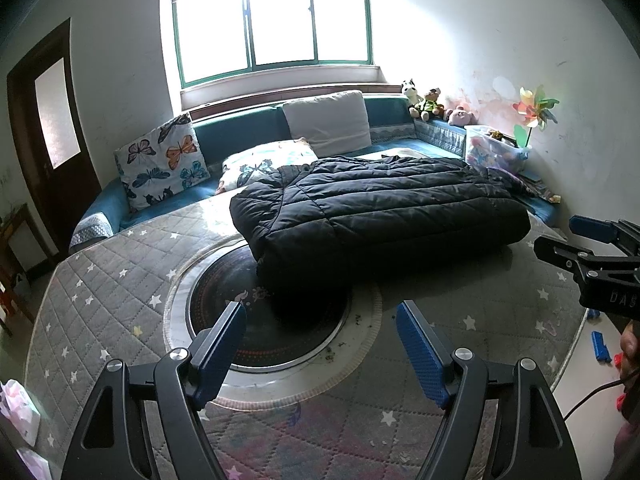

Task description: Fold large clothes

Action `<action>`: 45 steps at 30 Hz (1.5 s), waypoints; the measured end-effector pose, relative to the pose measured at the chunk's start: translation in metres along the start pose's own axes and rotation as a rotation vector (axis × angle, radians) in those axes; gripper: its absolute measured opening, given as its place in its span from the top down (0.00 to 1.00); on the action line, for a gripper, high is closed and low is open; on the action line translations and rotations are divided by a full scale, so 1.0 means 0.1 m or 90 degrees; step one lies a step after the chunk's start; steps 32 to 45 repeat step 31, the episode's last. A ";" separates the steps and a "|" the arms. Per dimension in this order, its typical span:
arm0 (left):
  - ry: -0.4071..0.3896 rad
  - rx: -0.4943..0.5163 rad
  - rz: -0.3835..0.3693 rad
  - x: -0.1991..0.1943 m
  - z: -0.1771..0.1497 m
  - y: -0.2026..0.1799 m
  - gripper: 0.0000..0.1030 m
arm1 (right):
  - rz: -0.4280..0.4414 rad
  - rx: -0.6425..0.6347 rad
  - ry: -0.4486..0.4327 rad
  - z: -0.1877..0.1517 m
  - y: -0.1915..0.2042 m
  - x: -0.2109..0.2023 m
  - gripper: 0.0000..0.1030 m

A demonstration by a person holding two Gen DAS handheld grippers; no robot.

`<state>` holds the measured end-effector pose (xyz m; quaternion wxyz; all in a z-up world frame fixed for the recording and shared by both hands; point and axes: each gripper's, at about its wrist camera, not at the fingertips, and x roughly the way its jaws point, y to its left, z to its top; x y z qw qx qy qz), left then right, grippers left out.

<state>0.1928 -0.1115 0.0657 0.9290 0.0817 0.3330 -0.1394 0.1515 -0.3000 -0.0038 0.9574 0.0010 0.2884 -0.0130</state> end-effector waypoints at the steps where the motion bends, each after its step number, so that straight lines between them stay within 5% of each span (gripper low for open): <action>1: -0.001 0.000 0.000 0.00 0.00 0.00 0.20 | 0.000 0.000 0.000 0.00 0.00 0.00 0.11; 45: -0.003 -0.007 0.000 0.02 0.01 -0.07 0.20 | 0.008 -0.012 -0.002 -0.01 0.08 -0.02 0.11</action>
